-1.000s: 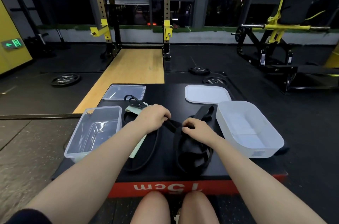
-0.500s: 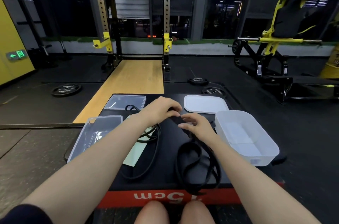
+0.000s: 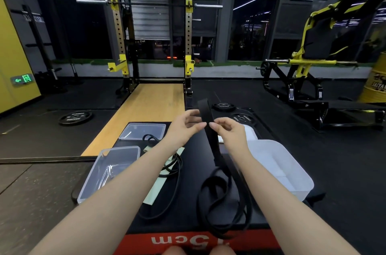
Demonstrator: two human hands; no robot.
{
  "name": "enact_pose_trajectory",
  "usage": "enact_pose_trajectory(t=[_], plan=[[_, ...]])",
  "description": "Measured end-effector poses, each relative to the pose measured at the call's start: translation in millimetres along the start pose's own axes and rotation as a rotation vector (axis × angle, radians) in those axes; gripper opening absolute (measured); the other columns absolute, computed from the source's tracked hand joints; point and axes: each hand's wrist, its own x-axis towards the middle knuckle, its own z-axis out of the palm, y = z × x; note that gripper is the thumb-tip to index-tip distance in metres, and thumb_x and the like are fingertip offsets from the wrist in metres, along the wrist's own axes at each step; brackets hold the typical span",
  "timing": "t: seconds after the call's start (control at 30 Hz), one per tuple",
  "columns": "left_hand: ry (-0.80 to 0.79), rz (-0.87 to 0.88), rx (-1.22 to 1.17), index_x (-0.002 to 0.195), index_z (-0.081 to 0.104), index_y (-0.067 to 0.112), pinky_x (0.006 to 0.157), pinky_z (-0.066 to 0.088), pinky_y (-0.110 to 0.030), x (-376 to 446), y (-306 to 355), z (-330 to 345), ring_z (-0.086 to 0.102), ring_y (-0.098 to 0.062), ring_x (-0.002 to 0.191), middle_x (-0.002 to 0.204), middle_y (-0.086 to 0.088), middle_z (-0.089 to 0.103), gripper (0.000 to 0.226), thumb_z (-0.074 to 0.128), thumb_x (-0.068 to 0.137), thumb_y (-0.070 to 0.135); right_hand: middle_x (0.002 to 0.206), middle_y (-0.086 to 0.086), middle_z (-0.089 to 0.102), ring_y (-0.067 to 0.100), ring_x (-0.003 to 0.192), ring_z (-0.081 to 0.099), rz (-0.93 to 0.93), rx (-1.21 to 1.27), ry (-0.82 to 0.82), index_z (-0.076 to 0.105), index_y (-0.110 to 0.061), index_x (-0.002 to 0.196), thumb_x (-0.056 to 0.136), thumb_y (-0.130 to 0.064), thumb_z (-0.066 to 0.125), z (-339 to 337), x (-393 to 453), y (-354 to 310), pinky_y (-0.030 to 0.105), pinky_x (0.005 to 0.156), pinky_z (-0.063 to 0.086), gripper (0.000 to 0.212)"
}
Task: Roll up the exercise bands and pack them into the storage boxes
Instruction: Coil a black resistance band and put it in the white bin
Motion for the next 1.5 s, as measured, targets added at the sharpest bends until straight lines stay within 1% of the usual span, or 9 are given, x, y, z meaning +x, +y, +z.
enact_pose_trajectory(t=[0.17,0.33,0.5,0.63,0.87,1.07,1.23,1.37,1.5], plan=[[0.105,0.048,-0.166,0.115,0.057,0.009,0.075,0.056,-0.021,-1,31,8,0.062,-0.005,0.084,0.087,0.003,0.063,0.028,0.061,0.088,0.007,0.084,0.007,0.071,0.027,0.086,0.067,-0.060,0.053,-0.009,0.069,-0.022,0.080,0.082,-0.016,0.072,2,-1,-29,0.050,0.089,0.052,0.006],[0.160,0.115,-0.242,0.103,0.061,0.015,0.064,0.056,-0.018,-9,61,8,0.065,-0.007,0.083,0.086,0.003,0.065,0.020,0.063,0.086,0.004,0.088,0.004,0.073,0.026,0.090,0.069,-0.105,0.111,-0.015,0.070,-0.026,0.085,0.082,-0.009,0.071,-1,-9,-64,0.047,0.090,0.053,0.017],[0.186,0.180,-0.268,0.108,0.062,0.014,0.065,0.055,-0.017,-22,94,7,0.065,-0.008,0.086,0.091,0.001,0.067,0.024,0.065,0.085,0.006,0.090,0.000,0.074,0.017,0.089,0.070,-0.146,0.187,-0.033,0.071,-0.023,0.093,0.082,-0.004,0.069,-2,-20,-100,0.032,0.086,0.055,0.021],[0.197,0.225,-0.304,0.111,0.063,0.014,0.072,0.058,-0.022,-31,122,6,0.066,-0.011,0.091,0.096,0.000,0.068,0.026,0.064,0.085,0.007,0.086,0.003,0.074,0.017,0.082,0.072,-0.160,0.259,0.015,0.071,-0.016,0.098,0.083,-0.003,0.068,0,-27,-128,0.024,0.072,0.057,0.020],[0.225,0.273,-0.289,0.110,0.063,0.021,0.081,0.057,-0.033,-43,161,2,0.064,-0.013,0.100,0.103,0.002,0.069,0.026,0.066,0.085,0.015,0.085,0.001,0.073,0.018,0.082,0.071,-0.222,0.274,0.047,0.070,-0.011,0.102,0.083,-0.005,0.069,1,-31,-168,0.028,0.073,0.058,0.020],[0.240,0.278,-0.343,0.118,0.060,0.019,0.073,0.060,-0.033,-43,185,-1,0.061,-0.012,0.105,0.102,0.006,0.066,0.035,0.067,0.084,0.022,0.089,0.005,0.073,0.021,0.088,0.071,-0.243,0.198,0.046,0.069,-0.005,0.108,0.083,-0.008,0.069,-2,-25,-189,0.038,0.083,0.057,0.024],[0.302,0.243,-0.424,0.115,0.061,0.016,0.058,0.058,-0.024,-34,189,3,0.060,-0.017,0.107,0.105,0.002,0.065,0.028,0.063,0.087,0.014,0.093,0.001,0.072,0.017,0.090,0.069,-0.254,0.107,0.014,0.069,-0.013,0.108,0.083,-0.016,0.070,-2,-19,-190,0.038,0.086,0.056,0.025],[0.350,0.155,-0.482,0.109,0.065,0.022,0.078,0.055,-0.032,-19,184,7,0.058,-0.020,0.114,0.115,-0.001,0.065,0.023,0.065,0.086,0.018,0.080,-0.011,0.070,0.012,0.085,0.068,-0.252,0.040,-0.002,0.066,-0.039,0.087,0.079,-0.018,0.075,2,-13,-177,0.032,0.085,0.055,0.023],[0.360,0.100,-0.531,0.104,0.066,0.025,0.083,0.054,-0.032,-4,176,12,0.060,-0.021,0.112,0.118,-0.004,0.066,0.018,0.065,0.087,0.020,0.083,-0.001,0.074,0.017,0.088,0.070,-0.179,0.103,0.020,0.070,-0.034,0.080,0.079,-0.014,0.075,2,0,-165,0.038,0.085,0.056,0.020]])
